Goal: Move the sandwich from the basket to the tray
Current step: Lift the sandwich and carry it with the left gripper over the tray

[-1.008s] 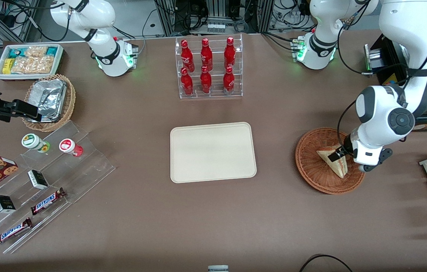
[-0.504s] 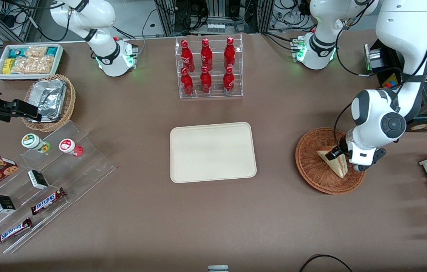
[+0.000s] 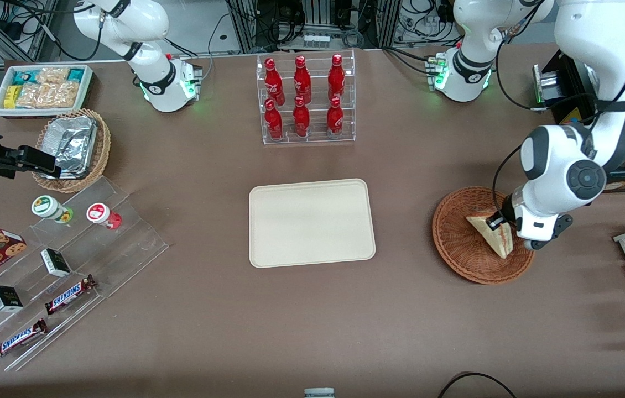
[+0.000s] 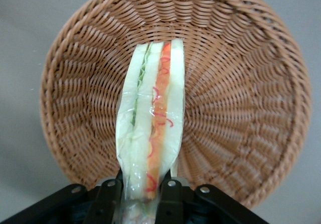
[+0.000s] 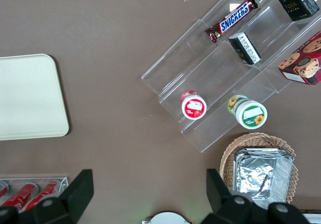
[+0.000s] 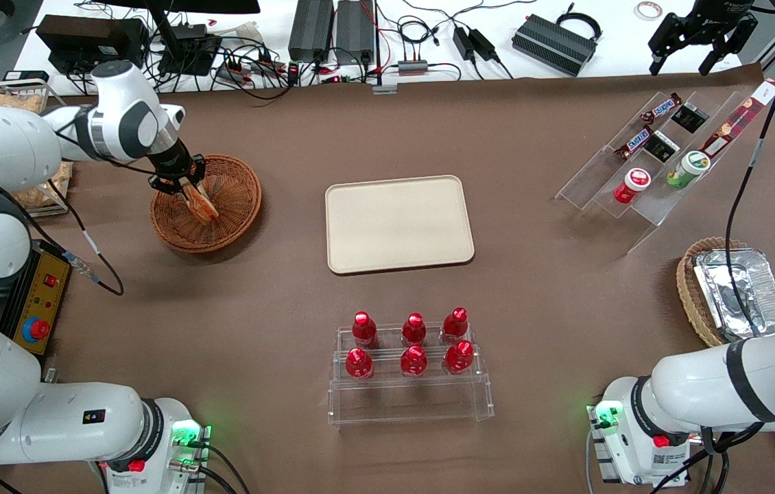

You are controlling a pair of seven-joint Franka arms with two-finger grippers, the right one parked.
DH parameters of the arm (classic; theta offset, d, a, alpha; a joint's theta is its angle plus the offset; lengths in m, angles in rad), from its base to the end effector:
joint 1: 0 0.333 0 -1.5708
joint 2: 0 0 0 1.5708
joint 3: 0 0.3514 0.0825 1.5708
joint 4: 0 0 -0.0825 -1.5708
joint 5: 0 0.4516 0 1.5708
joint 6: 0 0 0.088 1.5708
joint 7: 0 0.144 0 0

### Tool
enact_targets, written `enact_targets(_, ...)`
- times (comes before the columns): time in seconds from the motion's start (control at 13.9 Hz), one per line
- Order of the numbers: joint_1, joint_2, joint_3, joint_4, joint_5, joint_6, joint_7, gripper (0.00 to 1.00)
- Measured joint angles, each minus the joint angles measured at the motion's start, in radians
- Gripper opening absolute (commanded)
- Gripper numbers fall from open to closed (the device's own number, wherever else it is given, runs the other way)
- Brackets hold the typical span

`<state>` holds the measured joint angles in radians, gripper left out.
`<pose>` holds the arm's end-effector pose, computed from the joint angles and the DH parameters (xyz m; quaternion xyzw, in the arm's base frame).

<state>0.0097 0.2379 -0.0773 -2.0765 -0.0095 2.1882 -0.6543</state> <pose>0.6190 -0.0426 0.2566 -0.9543 -0.2919 0.0632 0.0101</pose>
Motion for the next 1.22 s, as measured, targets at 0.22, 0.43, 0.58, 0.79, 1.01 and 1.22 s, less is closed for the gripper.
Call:
enact_targets(0.22,-0.026,-0.034,-0.024,0.07,0.0,-0.119,0.002,0.0)
enact_targets(0.43,-0.083,-0.042,-0.063,0.114,0.0,-0.169,0.002,0.0)
enact_targets(0.58,-0.135,-0.041,-0.077,0.118,0.0,-0.172,0.002,0.0)
enact_targets(0.79,-0.222,-0.026,-0.082,0.126,0.0,-0.171,0.001,0.0)
enact_targets(1.01,-0.316,0.014,-0.084,0.165,0.0,-0.17,-0.005,0.0)
enact_targets(1.22,-0.412,0.087,-0.084,0.237,0.0,-0.169,-0.037,0.0)
